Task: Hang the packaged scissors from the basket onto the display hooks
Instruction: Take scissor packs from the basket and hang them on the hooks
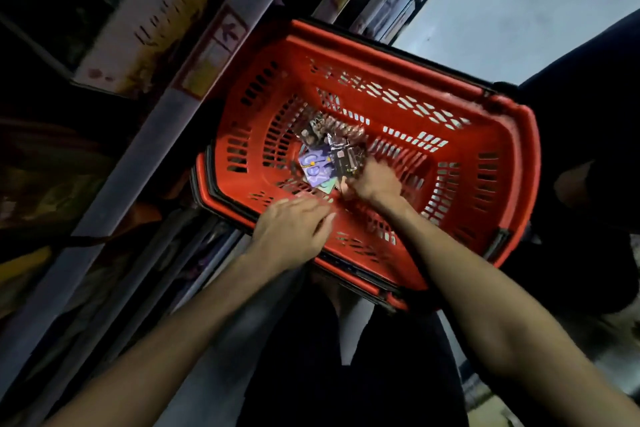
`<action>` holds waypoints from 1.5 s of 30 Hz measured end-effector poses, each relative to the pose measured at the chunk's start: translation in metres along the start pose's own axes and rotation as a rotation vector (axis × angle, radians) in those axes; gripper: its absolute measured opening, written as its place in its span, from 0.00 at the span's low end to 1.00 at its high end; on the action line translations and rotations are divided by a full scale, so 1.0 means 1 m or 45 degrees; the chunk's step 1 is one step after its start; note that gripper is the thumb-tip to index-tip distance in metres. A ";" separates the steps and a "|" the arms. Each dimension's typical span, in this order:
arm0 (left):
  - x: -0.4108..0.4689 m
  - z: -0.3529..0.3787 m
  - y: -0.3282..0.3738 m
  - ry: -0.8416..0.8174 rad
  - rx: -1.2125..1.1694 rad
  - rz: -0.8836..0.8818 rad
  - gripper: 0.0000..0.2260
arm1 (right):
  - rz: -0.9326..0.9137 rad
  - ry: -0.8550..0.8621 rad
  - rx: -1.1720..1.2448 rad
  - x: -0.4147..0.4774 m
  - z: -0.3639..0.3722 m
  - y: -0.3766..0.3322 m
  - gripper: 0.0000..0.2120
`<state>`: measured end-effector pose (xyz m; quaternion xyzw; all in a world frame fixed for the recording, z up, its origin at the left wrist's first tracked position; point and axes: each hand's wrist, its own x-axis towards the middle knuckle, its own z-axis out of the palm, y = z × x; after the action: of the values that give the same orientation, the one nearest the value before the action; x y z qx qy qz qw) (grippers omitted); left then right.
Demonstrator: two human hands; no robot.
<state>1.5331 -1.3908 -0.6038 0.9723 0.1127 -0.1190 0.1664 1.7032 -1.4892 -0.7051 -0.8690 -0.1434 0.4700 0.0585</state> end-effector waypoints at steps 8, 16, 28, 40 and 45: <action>0.007 -0.001 0.001 -0.236 -0.183 -0.205 0.17 | 0.219 0.137 0.113 0.057 0.053 0.016 0.41; 0.043 -0.015 -0.003 -0.503 -0.389 -0.469 0.12 | 0.312 -0.014 0.313 0.061 0.029 0.037 0.25; 0.152 0.108 -0.034 -0.694 0.043 -0.640 0.47 | 0.454 0.020 0.316 0.034 0.000 0.065 0.16; 0.164 0.131 -0.065 -0.479 -0.311 -0.929 0.37 | 0.462 0.084 0.222 0.035 0.012 0.065 0.15; 0.161 0.112 -0.097 -0.421 -0.661 -1.193 0.17 | 0.425 0.090 0.198 0.024 0.011 0.058 0.13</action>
<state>1.6383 -1.3118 -0.7780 0.7139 0.5306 -0.2994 0.3451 1.7174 -1.5374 -0.7445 -0.8895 0.0415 0.4521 0.0516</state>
